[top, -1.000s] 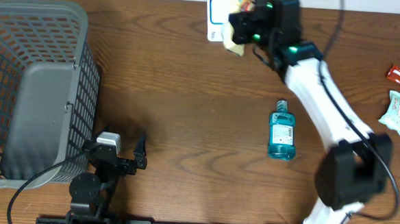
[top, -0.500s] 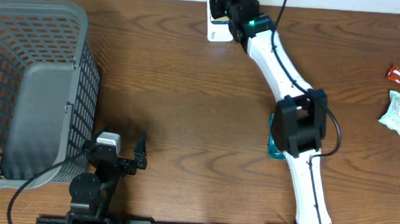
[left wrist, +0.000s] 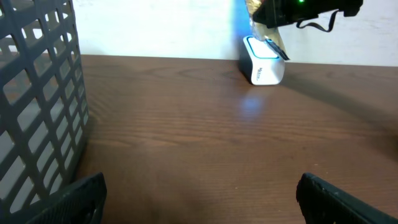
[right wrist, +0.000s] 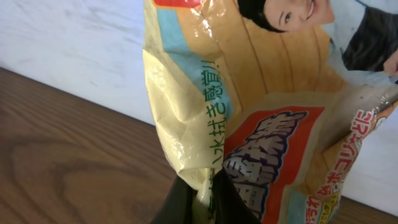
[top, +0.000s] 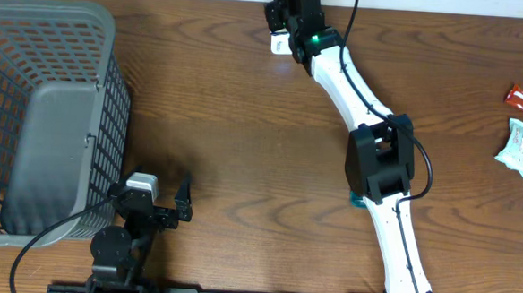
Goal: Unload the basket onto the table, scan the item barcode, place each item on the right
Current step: 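Hold the yellow bag in front of the white scanner, then carry the yellow bag to the right edge and release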
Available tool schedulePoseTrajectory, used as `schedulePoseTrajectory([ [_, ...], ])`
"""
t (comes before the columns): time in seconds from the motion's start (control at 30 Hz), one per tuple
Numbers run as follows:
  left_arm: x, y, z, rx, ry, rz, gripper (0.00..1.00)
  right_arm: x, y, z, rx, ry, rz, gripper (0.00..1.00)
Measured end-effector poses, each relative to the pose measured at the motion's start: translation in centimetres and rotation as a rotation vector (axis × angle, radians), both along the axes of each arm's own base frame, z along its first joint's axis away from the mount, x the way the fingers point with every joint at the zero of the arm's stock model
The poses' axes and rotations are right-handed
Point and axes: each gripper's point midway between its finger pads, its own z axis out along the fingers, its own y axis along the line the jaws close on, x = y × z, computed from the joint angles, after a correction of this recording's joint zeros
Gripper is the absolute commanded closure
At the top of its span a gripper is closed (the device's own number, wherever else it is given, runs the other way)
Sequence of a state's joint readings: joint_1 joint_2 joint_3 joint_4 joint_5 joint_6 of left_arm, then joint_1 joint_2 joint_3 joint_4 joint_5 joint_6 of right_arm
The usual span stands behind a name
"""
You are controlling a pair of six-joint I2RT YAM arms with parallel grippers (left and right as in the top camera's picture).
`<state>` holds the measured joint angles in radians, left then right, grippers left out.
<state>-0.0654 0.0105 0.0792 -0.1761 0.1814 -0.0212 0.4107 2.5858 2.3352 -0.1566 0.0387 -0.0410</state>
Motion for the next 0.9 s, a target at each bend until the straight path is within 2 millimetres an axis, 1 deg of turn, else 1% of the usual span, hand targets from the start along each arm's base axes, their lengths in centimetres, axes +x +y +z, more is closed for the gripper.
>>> schedulePoseTrajectory([
  [0.07, 0.0, 0.0, 0.0, 0.000, 0.000, 0.000, 0.02, -0.2, 0.4, 0.1, 0.003, 0.004, 0.005, 0.99],
  [0.17, 0.0, 0.0, 0.0, 0.000, 0.000, 0.000, 0.02, -0.8, 0.6, -0.5, -0.007, 0.050, 0.006, 0.99],
  [0.27, 0.0, 0.0, 0.0, 0.000, 0.000, 0.000, 0.02, -2.1, 0.0, -1.9, -0.039, 0.142, 0.003, 0.99],
  [0.33, 0.0, 0.0, 0.0, 0.000, 0.000, 0.000, 0.02, -3.3, -0.5, -2.1, -0.060, 0.207, 0.000, 0.99],
  [0.4, 0.0, 0.0, 0.0, 0.000, 0.000, 0.000, 0.02, -5.1, -1.9, -1.3, -0.093, 0.283, -0.013, 0.99],
  [0.47, 0.0, 0.0, 0.0, 0.000, 0.000, 0.000, 0.02, -6.8, -4.0, 1.0, -0.125, 0.331, -0.047, 0.99],
  [0.53, 0.0, 0.0, 0.0, 0.000, 0.000, 0.000, 0.02, -7.8, -6.8, 4.3, -0.143, 0.330, -0.107, 0.99],
  [0.57, 0.0, 0.0, 0.0, 0.000, 0.000, 0.000, 0.02, -8.4, -8.9, 6.4, -0.154, 0.322, -0.155, 0.99],
  [0.6, 0.0, 0.0, 0.0, 0.000, 0.000, 0.000, 0.02, -8.7, -10.6, 8.0, -0.158, 0.312, -0.193, 0.99],
  [0.67, 0.0, 0.0, 0.0, 0.000, 0.000, 0.000, 0.02, -9.3, -16.0, 11.6, -0.160, 0.285, -0.315, 0.99],
  [0.7, 0.0, 0.0, 0.0, 0.000, 0.000, 0.000, 0.02, -9.5, -18.4, 12.7, -0.159, 0.278, -0.368, 0.99],
  [0.73, 0.0, 0.0, 0.0, 0.000, 0.000, 0.000, 0.02, -9.5, -20.6, 13.3, -0.160, 0.275, -0.413, 0.99],
  [0.77, 0.0, 0.0, 0.0, 0.000, 0.000, 0.000, 0.02, -9.6, -23.8, 13.6, -0.165, 0.282, -0.478, 0.99],
  [0.8, 0.0, 0.0, 0.0, 0.000, 0.000, 0.000, 0.02, -9.6, -26.1, 13.4, -0.169, 0.294, -0.525, 0.99],
  [0.83, 0.0, 0.0, 0.0, 0.000, 0.000, 0.000, 0.02, -9.6, -28.6, 12.6, -0.174, 0.315, -0.572, 0.99],
  [0.87, 0.0, 0.0, 0.0, 0.000, 0.000, 0.000, 0.02, -9.5, -31.3, 11.4, -0.179, 0.343, -0.621, 0.99],
  [0.9, 0.0, 0.0, 0.0, 0.000, 0.000, 0.000, 0.02, -9.4, -33.5, 10.1, -0.183, 0.371, -0.658, 0.99],
])
